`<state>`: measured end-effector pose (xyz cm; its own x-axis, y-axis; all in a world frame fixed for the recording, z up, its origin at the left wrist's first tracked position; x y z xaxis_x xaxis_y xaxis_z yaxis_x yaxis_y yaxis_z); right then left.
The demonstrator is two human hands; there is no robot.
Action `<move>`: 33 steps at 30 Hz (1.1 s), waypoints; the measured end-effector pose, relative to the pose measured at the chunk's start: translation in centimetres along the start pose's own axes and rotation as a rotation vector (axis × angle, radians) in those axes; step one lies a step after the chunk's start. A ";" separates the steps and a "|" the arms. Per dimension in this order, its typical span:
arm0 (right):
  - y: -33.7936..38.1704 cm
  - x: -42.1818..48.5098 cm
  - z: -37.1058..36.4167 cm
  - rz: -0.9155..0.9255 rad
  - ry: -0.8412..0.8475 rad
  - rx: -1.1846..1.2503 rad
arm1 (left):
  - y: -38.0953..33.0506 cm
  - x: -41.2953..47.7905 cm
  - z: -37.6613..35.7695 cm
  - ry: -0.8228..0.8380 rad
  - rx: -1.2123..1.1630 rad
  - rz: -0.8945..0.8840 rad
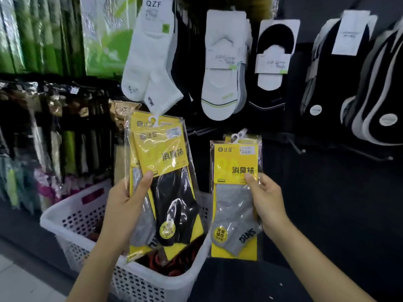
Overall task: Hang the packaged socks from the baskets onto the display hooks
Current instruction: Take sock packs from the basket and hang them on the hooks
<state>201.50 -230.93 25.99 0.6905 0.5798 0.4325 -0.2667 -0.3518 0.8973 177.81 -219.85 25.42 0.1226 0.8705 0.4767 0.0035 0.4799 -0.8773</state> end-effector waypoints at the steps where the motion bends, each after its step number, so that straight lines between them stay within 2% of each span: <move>1: -0.3 0.1 -0.2 -0.010 -0.012 -0.008 | 0.1 0.1 0.0 -0.004 -0.001 0.004; 7: -2.1 2.4 -1.0 -0.092 -0.091 -0.046 | 0.3 0.4 -0.1 0.046 -0.063 -0.019; 13: -4.6 5.4 -1.0 -0.215 -0.328 -0.131 | 1.2 0.4 -0.2 0.099 -0.110 0.074; 16: -4.4 4.6 -0.7 -0.147 -0.445 -0.201 | 0.9 -0.5 -0.7 0.093 -0.115 0.087; 17: -4.1 4.0 -0.8 -0.085 -0.399 -0.219 | 0.8 -0.8 -1.0 0.106 -0.128 0.097; 19: -3.1 2.3 -1.6 0.008 -0.202 -0.174 | 1.2 -1.2 -1.6 0.157 -0.164 0.109; 21: -1.3 0.3 -2.7 0.006 0.014 -0.074 | 1.5 -1.7 -2.6 0.236 -0.168 0.117; 23: 0.2 -1.3 -3.5 -0.003 0.154 0.011 | 1.8 -2.3 -3.7 0.317 -0.196 0.141; 25: 1.2 -2.3 -3.8 0.026 0.184 0.058 | 1.8 -2.8 -4.7 0.331 -0.231 0.143; 28: 2.0 -2.6 -3.2 0.007 0.145 0.132 | 1.5 -3.2 -5.3 0.281 -0.190 0.138; 33: 1.8 -2.5 -1.4 -0.040 0.203 0.114 | 1.1 -3.1 -5.0 0.201 -0.192 0.159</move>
<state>198.38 -232.00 26.65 0.5465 0.7270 0.4157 -0.1556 -0.3996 0.9034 182.41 -222.55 22.75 0.3304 0.8846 0.3290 0.1539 0.2934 -0.9435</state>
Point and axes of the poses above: each hand's wrist, its own x-axis towards the middle knuckle, its own z-axis out of the back of the hand, y = z × x, the point moved 1 cm from there along x, towards the middle knuckle, and after that the axes turned 9 degrees about z, right-handed, at the moved point
